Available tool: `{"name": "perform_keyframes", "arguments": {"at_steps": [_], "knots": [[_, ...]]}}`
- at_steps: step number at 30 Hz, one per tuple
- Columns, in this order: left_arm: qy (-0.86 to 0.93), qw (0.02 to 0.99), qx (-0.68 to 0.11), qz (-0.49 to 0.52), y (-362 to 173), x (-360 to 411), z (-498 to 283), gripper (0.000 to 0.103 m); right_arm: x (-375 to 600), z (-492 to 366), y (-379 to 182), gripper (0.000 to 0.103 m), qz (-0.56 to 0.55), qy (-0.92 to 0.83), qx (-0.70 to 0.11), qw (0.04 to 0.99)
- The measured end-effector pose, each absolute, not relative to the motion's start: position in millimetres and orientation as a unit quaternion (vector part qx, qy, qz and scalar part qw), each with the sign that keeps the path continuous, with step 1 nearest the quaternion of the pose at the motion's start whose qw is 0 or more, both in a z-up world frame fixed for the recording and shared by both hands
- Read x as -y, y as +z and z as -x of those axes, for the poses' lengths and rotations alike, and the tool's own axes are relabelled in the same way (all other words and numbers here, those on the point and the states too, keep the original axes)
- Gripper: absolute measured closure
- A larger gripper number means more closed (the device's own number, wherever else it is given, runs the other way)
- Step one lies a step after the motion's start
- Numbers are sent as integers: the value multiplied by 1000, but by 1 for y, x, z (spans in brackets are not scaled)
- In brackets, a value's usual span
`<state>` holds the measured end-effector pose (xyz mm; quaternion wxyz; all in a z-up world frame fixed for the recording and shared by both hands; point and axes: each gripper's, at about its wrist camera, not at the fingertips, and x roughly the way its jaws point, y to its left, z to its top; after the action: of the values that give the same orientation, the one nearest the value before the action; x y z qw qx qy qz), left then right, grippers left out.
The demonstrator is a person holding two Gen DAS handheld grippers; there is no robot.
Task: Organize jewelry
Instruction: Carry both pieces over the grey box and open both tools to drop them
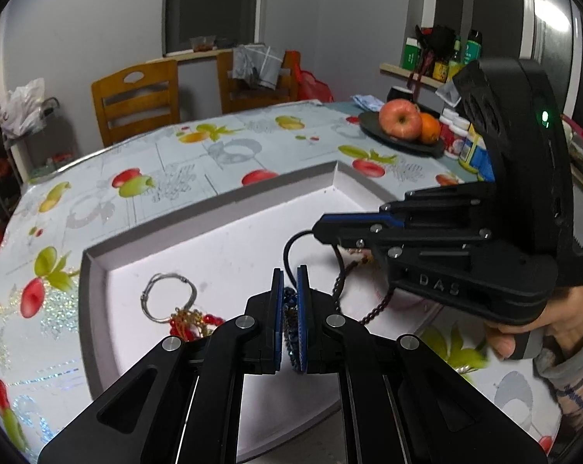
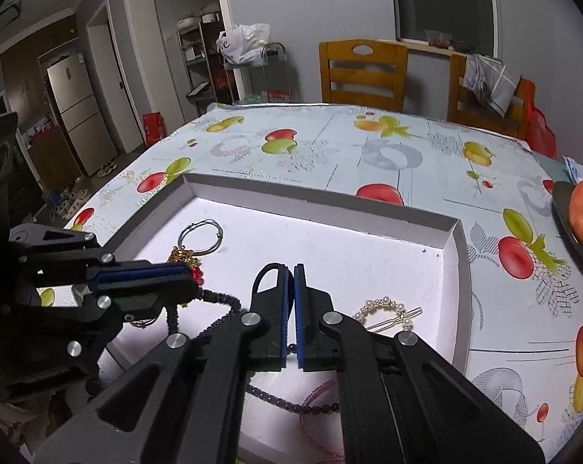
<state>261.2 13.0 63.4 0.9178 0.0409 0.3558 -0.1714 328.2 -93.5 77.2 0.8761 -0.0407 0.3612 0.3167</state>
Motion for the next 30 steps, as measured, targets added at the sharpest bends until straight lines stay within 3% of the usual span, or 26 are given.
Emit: {"name": "perform_keyframes", "arguments": {"at_steps": [21,24,25,26,28,30], "knots": [[-170,906,-387,-2,47,-28,-276,95,99,-340,58,100,26,305,-391,868],[-164,909,-383,4,48,-30,-276,80,98,-339,57,98,32,303,-391,869],[-162,910,-381,6,49,-31,-275,75,99,-339,57,94,32,301,-390,869],[-159,911,-381,8,49,-32,-275,64,100,-339,58,89,30,300,-389,870],[-155,913,-376,17,51,-36,-273,49,101,-338,59,72,26,300,-385,873],[-151,918,-367,27,54,-41,-271,39,103,-337,60,71,25,300,-379,875]]}}
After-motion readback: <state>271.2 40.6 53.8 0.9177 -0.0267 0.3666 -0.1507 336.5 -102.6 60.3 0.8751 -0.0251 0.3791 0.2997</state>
